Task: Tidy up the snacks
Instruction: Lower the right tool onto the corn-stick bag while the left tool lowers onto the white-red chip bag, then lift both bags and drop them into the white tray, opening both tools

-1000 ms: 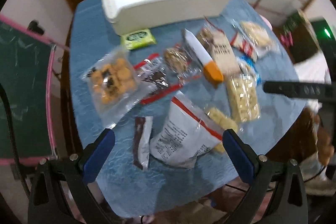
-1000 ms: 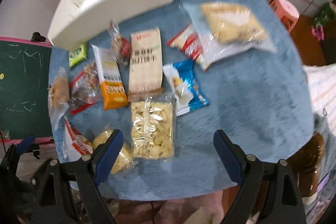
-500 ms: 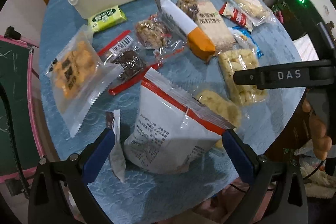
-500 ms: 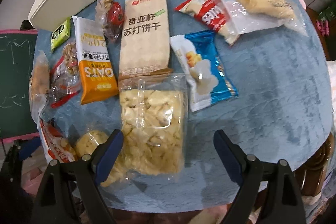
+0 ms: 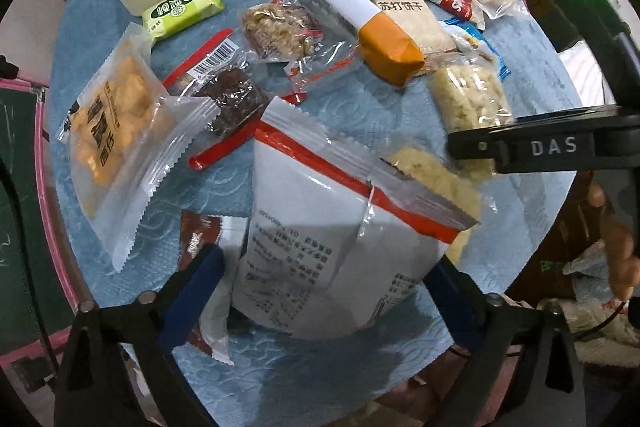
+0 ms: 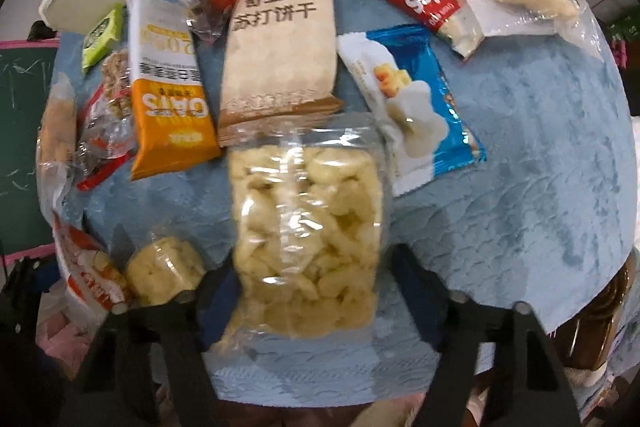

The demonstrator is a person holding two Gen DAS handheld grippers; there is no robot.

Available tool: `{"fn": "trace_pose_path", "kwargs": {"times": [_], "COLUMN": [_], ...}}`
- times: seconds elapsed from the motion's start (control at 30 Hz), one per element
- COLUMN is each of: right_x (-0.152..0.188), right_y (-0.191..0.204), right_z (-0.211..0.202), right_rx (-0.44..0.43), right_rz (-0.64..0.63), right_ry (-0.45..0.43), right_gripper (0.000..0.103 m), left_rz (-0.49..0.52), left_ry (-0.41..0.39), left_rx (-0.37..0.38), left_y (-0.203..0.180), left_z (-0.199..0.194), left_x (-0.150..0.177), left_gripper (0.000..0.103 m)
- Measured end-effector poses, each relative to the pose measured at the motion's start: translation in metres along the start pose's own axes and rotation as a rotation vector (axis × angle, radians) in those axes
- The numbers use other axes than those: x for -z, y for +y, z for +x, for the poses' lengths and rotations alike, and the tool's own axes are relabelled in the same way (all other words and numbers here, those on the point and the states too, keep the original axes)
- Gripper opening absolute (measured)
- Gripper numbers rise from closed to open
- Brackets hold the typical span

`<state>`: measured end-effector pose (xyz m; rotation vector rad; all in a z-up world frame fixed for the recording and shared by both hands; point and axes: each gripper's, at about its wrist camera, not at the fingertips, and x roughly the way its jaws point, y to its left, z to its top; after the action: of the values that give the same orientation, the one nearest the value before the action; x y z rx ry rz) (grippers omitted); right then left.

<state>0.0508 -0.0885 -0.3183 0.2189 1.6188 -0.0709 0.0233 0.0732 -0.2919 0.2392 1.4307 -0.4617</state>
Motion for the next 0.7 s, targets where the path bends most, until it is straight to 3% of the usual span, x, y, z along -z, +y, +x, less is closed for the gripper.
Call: {"fn": "trace_pose_path", "kwargs": {"times": [0.1,0.3,0.4,0.7], "right_x": [0.004,0.008,0.011,0.006], "right_y": [0.001,0.002,0.008,0.021], "right_z": [-0.003,-0.029,-0.058,-0.184], "right_rx": [0.005,0.009,0.020,0.081], "right_rz": [-0.007,0.002,-0.009,-0.066], "right_ry": [-0.007,-0.061,-0.109,-0.377], "right_gripper": [0.061,0.060,0.060,0.060], "left_rz": [0.027,0.021,0.003,0.030], "left_ry": [-0.009,-0.040,-0.091,-0.408], "left_rx": [0.004,-0.021,0.001,0.037], "left_y": [-0.002,-0.008,-0.008,-0.016], "left_z": [-0.001,-0.017,-0.043,-0.179], "left_x": [0.000,-0.012,-0.022,-0.053], "left_gripper": [0.074,0.060,0.059,0.059]}}
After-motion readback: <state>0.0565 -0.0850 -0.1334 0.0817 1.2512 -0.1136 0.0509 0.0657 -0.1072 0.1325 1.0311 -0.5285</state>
